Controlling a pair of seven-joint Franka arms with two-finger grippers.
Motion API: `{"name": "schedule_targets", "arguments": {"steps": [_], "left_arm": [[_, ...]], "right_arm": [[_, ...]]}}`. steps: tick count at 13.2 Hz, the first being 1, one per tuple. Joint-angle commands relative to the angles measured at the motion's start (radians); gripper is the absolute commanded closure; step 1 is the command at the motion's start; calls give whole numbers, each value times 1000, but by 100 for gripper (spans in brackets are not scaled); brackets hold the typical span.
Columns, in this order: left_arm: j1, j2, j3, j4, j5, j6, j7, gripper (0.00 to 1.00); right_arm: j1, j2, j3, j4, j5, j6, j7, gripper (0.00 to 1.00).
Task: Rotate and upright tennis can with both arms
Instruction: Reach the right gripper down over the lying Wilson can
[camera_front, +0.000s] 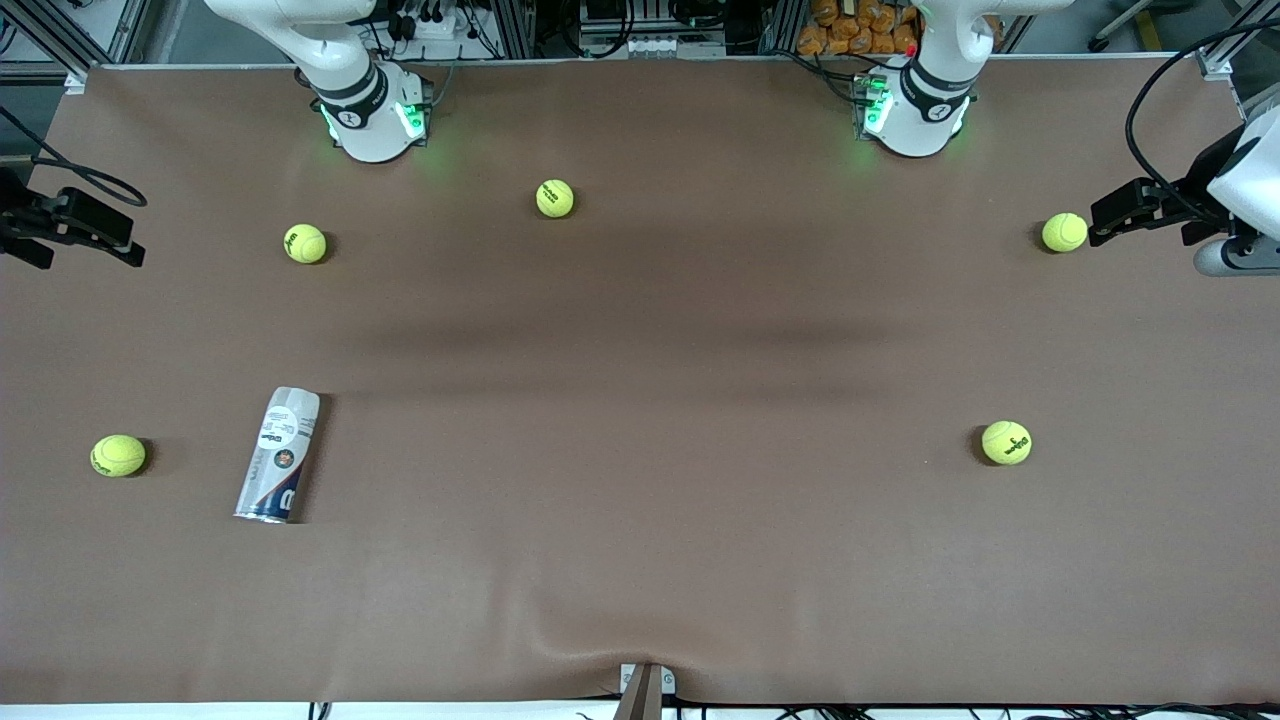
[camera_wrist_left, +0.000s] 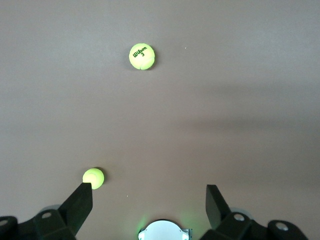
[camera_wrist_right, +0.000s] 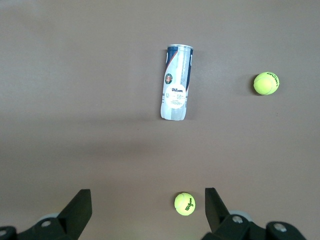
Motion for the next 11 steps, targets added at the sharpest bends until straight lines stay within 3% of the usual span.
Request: {"name": "schedule_targets", "arguments": {"steps": [1,6,11], "left_arm": [[7,-8,-6,-6,-11,8,-3,0],[7,-6,-4,-3,-9,10,0,0],[7,-5,-3,-6,-9,19,5,0]], "right_arm": [[2,8,-2,18,9,-7,9,0],[-1,9,-5,9,9,-4,10,0],[-4,84,-5,3,9,28,12,0]]}}
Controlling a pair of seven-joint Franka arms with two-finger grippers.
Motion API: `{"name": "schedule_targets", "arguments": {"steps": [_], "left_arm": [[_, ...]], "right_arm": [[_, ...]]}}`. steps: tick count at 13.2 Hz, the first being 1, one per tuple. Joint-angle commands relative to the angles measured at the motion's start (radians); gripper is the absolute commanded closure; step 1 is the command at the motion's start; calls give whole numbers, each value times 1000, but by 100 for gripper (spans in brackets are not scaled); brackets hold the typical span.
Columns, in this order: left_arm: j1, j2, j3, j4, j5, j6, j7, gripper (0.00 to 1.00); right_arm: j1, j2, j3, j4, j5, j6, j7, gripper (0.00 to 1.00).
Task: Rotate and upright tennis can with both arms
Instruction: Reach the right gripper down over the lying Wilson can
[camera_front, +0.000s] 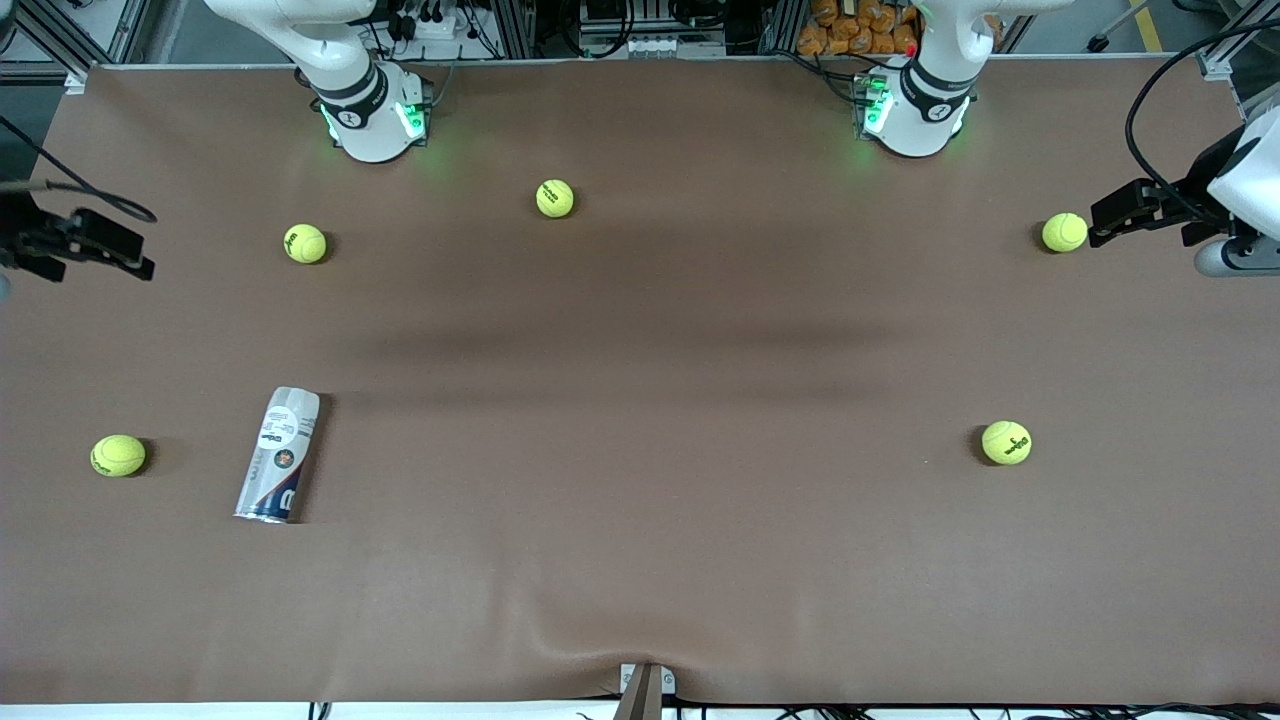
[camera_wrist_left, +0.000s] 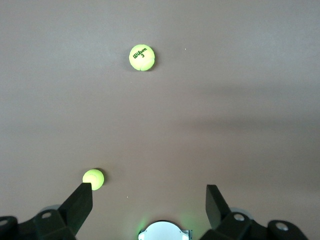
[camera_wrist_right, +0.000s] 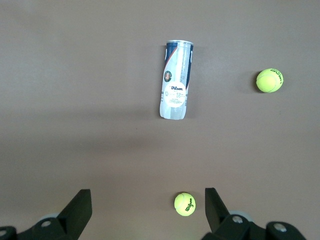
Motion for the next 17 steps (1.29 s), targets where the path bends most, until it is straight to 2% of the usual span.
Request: {"name": "schedule_targets", "arguments": {"steps": [1,7,13,17], "left_arm": [[9,-6,-3,-5,-9,13,2,0],[9,-6,-3,-7,-6,13,2,0],[9,-6,-3,-7,-6,13,6,0],[9,-3,-3,-8,-6,13,5,0]], "right_arm": [[-3,43,-3,5,9,24,10,0],[-8,121,-3,-24,9,63,10,0],[5,334,-1,-22,22,159,9,0],[0,453,-1,-22,25,275,9,0]]}}
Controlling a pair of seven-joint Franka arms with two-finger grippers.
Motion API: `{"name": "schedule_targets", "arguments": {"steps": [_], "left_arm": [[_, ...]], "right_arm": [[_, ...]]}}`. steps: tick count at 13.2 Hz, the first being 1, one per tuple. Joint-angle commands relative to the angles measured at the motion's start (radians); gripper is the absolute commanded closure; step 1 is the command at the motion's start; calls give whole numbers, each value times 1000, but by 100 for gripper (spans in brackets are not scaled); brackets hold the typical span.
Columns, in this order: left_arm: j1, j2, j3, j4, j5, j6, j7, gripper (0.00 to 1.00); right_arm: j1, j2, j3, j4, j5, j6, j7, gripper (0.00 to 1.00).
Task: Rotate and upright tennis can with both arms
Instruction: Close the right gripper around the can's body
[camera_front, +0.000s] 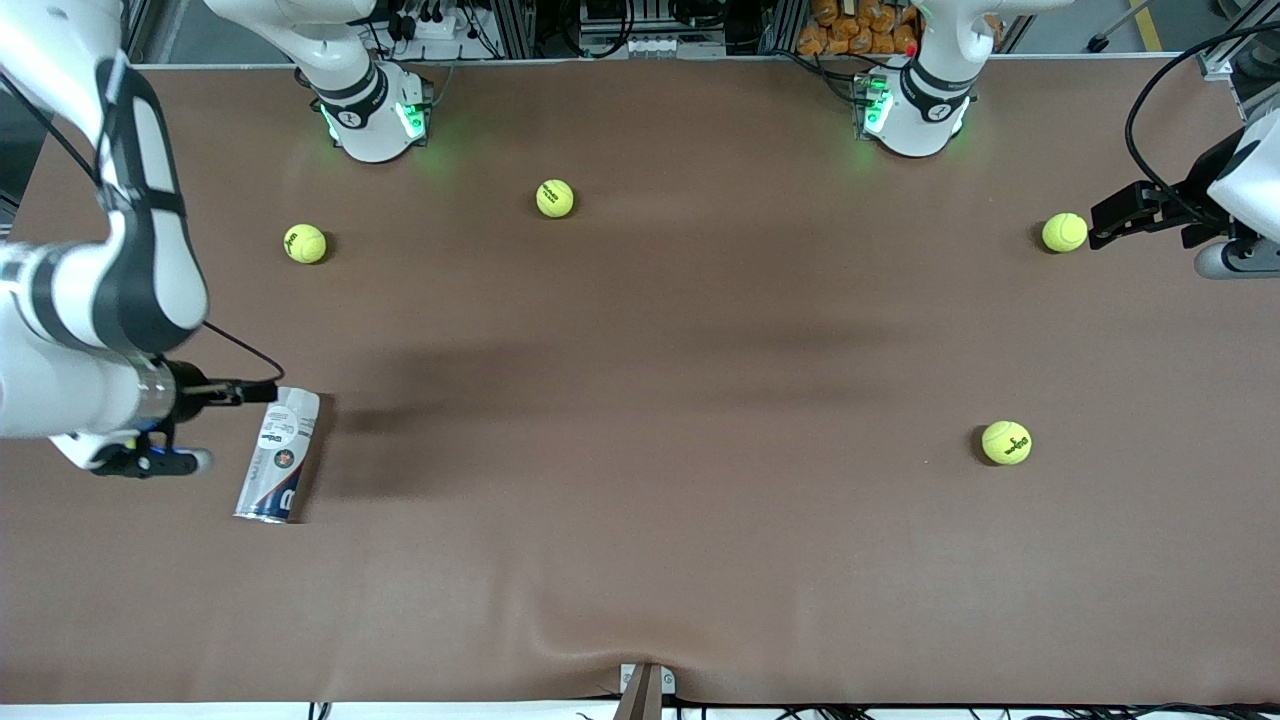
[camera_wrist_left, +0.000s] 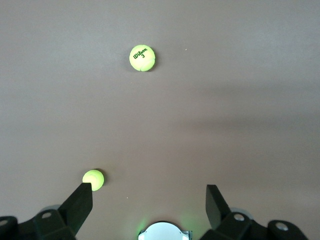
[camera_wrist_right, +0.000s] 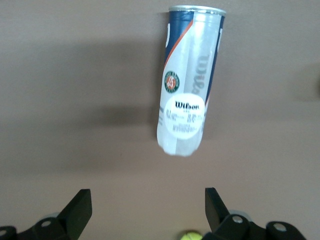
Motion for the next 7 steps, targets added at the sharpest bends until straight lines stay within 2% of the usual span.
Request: {"name": "schedule_targets", "arguments": {"steps": [1,7], "left_arm": [[8,-2,-4,-7,-6,8,5,0],[15,-4,-4,-5,-6,10,11,0]], "right_arm": [[-2,62,1,16,16,62,7,0],[-12,107,1,16,5,135,-43,0]]}}
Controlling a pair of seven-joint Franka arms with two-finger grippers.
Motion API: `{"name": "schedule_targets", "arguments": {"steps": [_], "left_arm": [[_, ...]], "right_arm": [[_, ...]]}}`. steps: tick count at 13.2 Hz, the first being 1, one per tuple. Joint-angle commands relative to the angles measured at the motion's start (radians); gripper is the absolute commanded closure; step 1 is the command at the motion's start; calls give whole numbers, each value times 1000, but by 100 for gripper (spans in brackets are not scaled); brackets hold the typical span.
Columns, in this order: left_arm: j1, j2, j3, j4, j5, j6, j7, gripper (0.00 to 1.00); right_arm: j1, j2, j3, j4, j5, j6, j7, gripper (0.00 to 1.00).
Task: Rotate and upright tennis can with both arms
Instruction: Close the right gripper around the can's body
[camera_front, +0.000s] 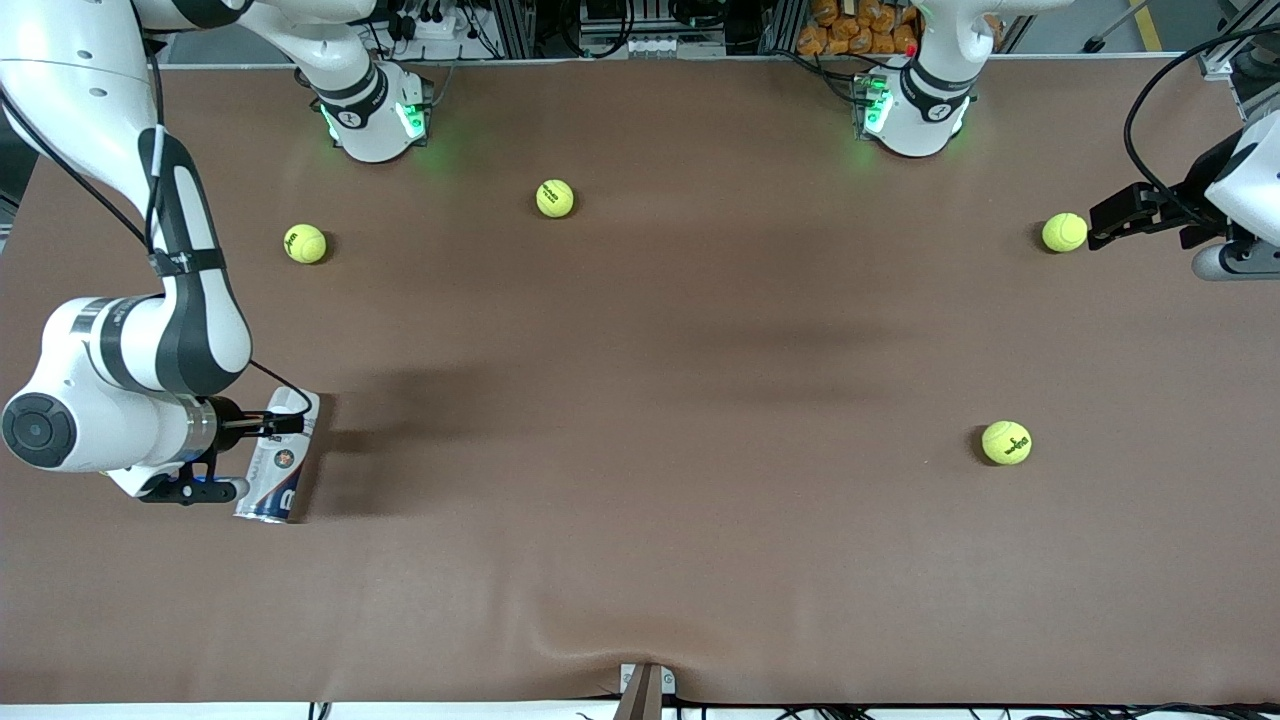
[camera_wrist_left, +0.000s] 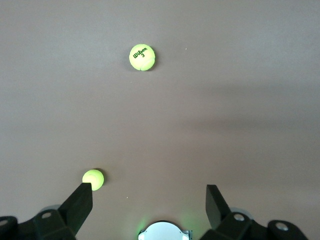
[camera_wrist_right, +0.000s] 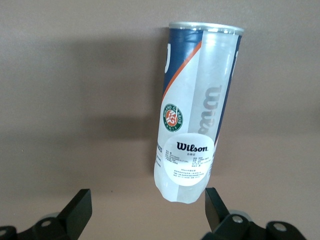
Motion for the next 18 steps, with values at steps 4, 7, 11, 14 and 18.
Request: {"name": "schedule_targets", "arguments": {"steps": [4,7,11,14,18], "left_arm": [[15,-5,-4,-3,-6,9,11,0],[15,-5,-4,-3,-6,9,11,0],[14,-5,-4,-3,-6,9,11,0],[14,-4,-4,-3,-8,11,11,0],[14,-4,-4,-3,-8,11,13,0]], "right_arm": [[-38,62,-2,17,-12,132,-130,0],[-48,80,-2,14,-9,149,-145,0],[-54,108,-2,13,-4,160,-145,0],[-61,141,-2,13,-4,194,-145,0],[-68,171,-2,11,-4,200,-145,0]]}}
